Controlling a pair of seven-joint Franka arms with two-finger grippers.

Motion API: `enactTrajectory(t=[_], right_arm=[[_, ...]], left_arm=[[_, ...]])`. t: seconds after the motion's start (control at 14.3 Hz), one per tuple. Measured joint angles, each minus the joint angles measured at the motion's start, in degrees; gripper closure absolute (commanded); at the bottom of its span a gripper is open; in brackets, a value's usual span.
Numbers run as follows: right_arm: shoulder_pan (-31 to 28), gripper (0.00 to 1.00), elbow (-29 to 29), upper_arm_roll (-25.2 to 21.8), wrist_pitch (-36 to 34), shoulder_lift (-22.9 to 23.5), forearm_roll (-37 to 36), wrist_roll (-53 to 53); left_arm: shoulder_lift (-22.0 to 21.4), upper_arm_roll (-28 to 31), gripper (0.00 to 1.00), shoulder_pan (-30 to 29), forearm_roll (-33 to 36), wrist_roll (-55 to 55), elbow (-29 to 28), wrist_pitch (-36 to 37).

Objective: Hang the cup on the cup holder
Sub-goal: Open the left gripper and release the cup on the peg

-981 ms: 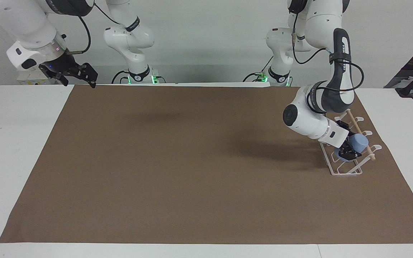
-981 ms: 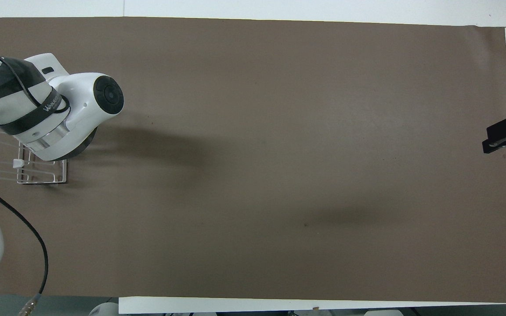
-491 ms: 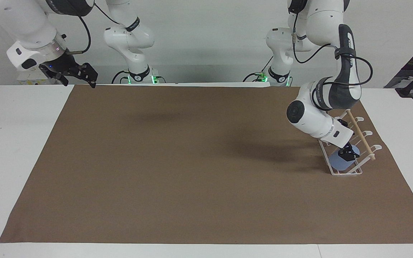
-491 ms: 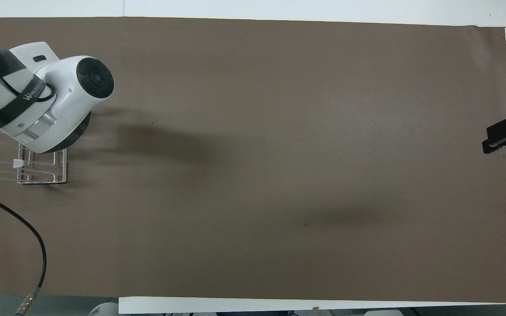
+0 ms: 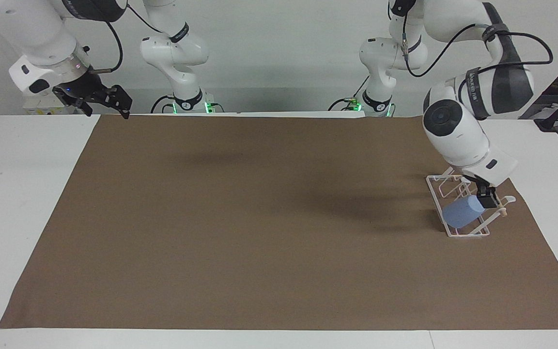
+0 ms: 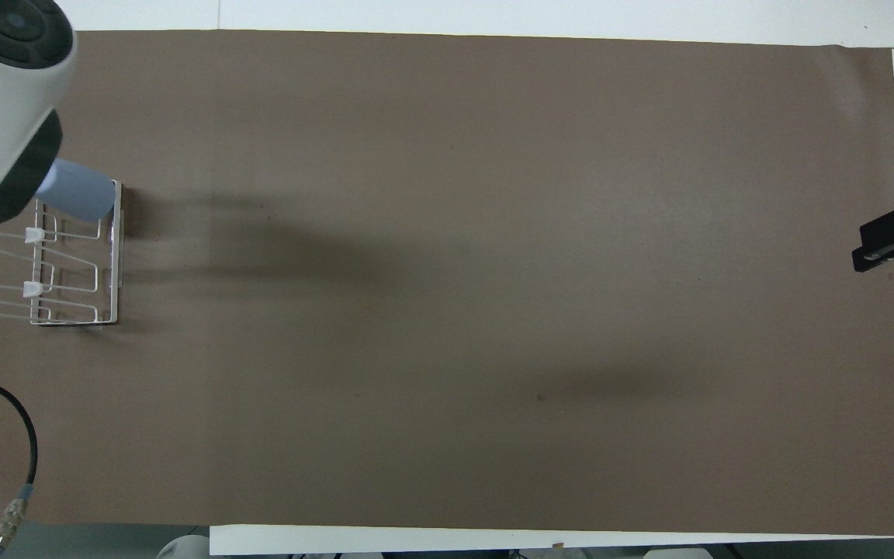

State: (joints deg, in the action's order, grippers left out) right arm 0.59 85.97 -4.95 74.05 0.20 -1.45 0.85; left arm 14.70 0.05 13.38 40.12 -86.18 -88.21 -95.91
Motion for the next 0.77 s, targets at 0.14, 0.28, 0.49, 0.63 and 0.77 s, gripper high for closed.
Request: enactTrajectory(t=[0.14,0.28,0.49,0.63,0.77], right_arm=[[0.00,0.01,0.00,0.00,0.00,0.00,0.00,0.00],[0.00,0.01,0.00,0.00,0.00,0.00,0.00,0.00],[0.00,0.01,0.00,0.00,0.00,0.00,0.00,0.00],[0.00,0.01,0.00,0.00,0.00,-0.01,0.00,0.00],[0.00,0.01,0.01,0.00,0.00,-0.02,0.00,0.00]], left_arm=[[-0.93,0.05,0.00,-1.43,-6.01,2.86,1.10,0.15],[-3.03,0.10,0.00,-3.80,-15.66,8.01,1.48,0.39],[-6.32,0.15,0.00,-6.99,-26.05,19.27,1.52,3.61],[-7.13,0.15,0.00,-7.35,-29.93,27.41,1.52,4.98],[-7.10,0.07,0.00,-7.37,-33.35,37.16,1.44,5.41]])
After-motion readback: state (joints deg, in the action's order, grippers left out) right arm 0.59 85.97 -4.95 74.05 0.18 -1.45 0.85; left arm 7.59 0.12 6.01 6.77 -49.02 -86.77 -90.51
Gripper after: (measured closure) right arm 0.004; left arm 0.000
